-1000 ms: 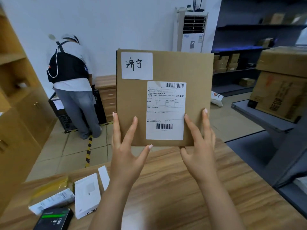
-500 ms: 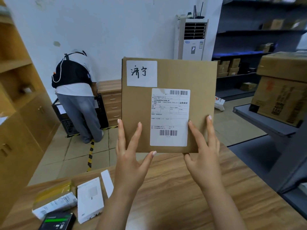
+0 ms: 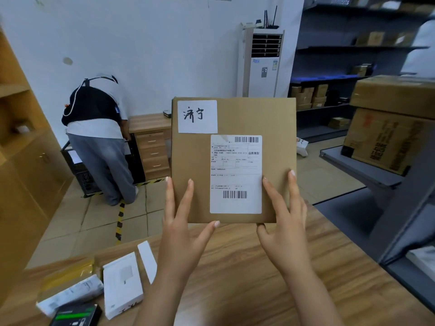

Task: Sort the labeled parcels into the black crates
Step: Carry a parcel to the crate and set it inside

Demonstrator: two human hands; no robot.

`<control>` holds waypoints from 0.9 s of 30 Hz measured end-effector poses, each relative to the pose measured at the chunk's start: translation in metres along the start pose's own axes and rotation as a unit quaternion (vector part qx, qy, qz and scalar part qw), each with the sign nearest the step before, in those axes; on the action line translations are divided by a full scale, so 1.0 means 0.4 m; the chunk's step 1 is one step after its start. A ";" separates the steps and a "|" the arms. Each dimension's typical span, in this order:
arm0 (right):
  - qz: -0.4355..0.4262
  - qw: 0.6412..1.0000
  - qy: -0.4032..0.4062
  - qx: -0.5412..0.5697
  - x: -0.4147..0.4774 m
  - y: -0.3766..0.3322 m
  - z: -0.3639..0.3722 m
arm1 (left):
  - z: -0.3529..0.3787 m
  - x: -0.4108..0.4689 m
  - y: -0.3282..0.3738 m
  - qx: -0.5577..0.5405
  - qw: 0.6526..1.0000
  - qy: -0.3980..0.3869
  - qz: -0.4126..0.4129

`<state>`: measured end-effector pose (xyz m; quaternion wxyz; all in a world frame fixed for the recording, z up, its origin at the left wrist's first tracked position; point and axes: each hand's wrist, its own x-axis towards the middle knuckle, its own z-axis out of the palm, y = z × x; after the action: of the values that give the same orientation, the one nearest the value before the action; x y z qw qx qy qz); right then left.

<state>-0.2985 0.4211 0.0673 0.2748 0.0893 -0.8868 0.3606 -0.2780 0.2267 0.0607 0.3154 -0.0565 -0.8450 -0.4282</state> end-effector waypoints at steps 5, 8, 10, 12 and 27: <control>0.018 1.000 -0.004 -0.019 -0.024 -0.006 -0.022 | 0.012 -0.015 0.004 -0.014 1.000 -0.015 0.002; 0.032 0.999 -0.005 -0.033 -0.044 -0.004 -0.032 | 0.014 -0.027 0.002 -0.003 1.000 -0.026 0.007; 0.041 0.998 -0.010 -0.038 -0.060 0.000 -0.036 | 0.015 -0.037 -0.006 0.002 0.999 -0.032 0.012; 0.035 0.999 -0.007 -0.041 -0.077 0.002 -0.042 | 0.019 -0.047 -0.013 0.001 0.999 -0.040 0.013; -0.001 0.999 -0.038 0.009 -0.061 0.088 -0.023 | 0.055 -0.098 0.004 0.055 0.998 -0.027 -0.026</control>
<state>-0.2869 0.4521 0.0384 0.2404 0.1066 -0.8933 0.3646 -0.2567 0.2513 0.0296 0.2841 -0.0286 -0.8767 -0.3872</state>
